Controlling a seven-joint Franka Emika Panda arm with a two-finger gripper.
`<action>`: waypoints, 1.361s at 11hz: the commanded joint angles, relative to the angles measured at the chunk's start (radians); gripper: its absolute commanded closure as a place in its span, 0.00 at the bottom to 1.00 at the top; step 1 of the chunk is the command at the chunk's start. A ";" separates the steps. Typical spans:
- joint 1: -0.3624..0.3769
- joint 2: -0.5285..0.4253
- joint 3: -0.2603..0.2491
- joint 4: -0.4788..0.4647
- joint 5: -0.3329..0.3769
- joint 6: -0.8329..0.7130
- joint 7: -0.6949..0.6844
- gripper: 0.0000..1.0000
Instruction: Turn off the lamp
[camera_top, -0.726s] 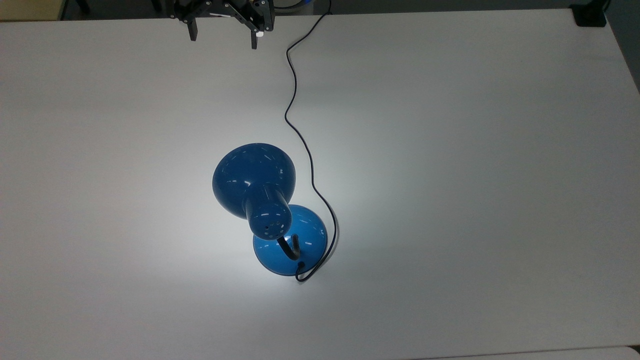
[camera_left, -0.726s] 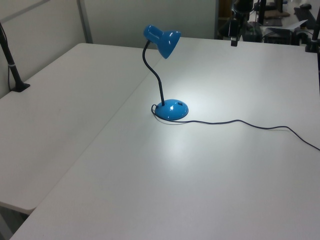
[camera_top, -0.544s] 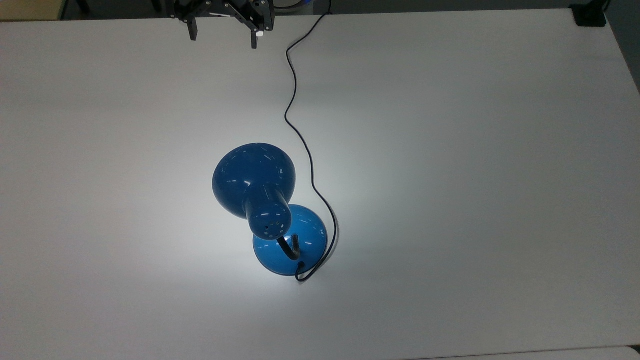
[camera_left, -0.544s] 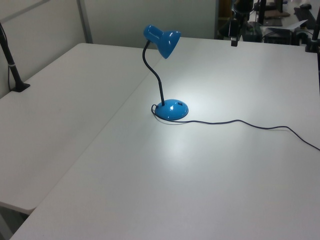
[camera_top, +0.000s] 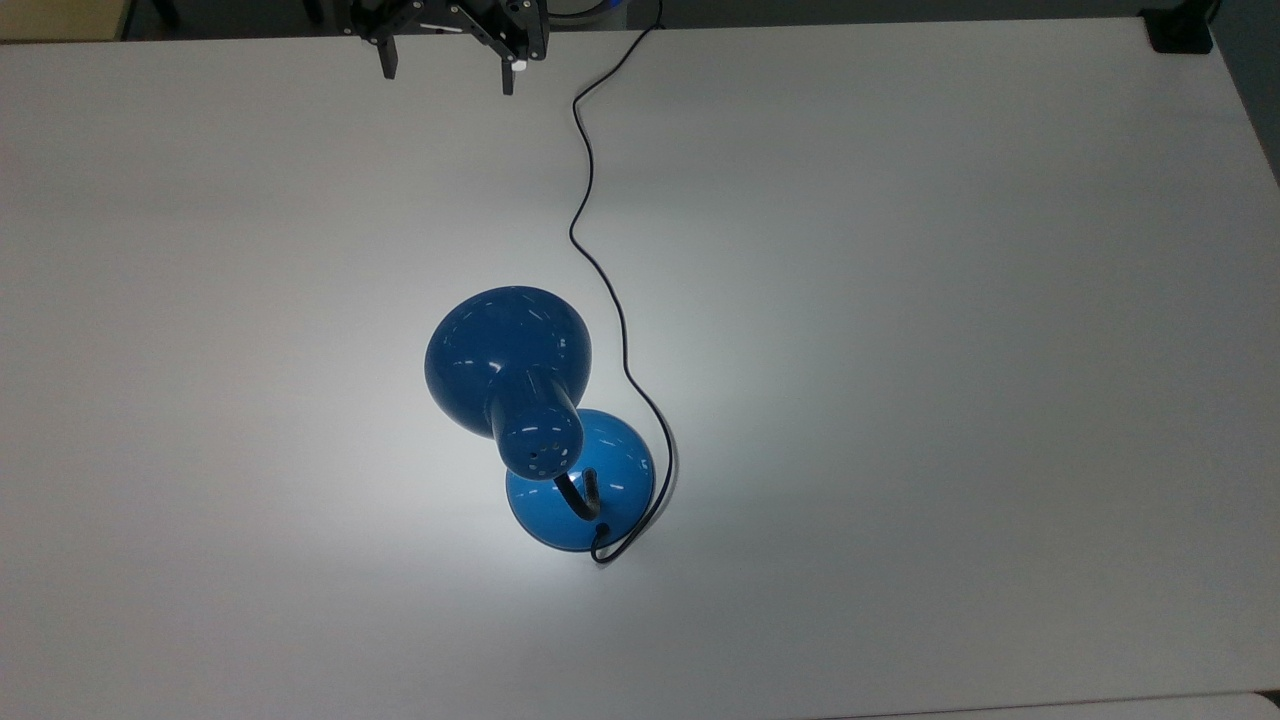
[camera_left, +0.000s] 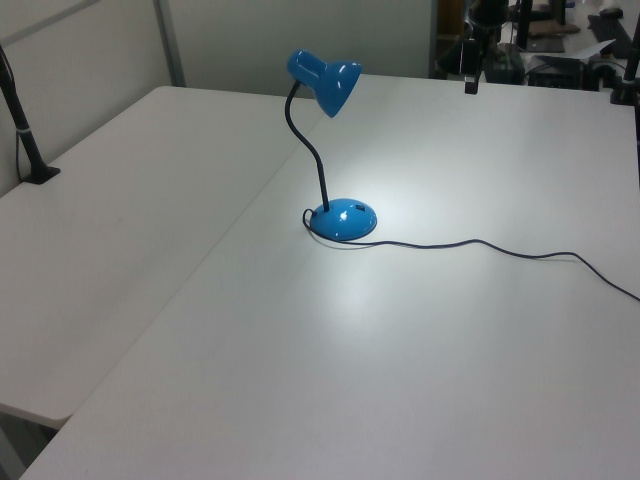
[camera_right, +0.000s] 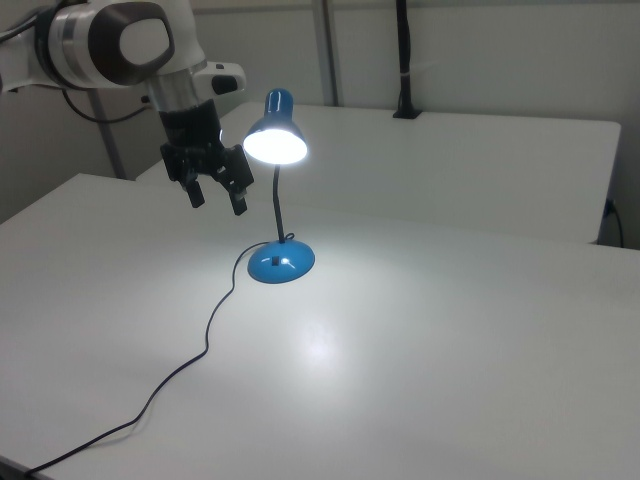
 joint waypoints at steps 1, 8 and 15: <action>-0.003 -0.012 -0.002 0.006 -0.011 -0.033 -0.033 0.29; -0.016 -0.012 -0.003 0.006 0.001 -0.030 -0.050 0.91; 0.000 0.014 0.009 -0.098 0.012 0.164 -0.050 1.00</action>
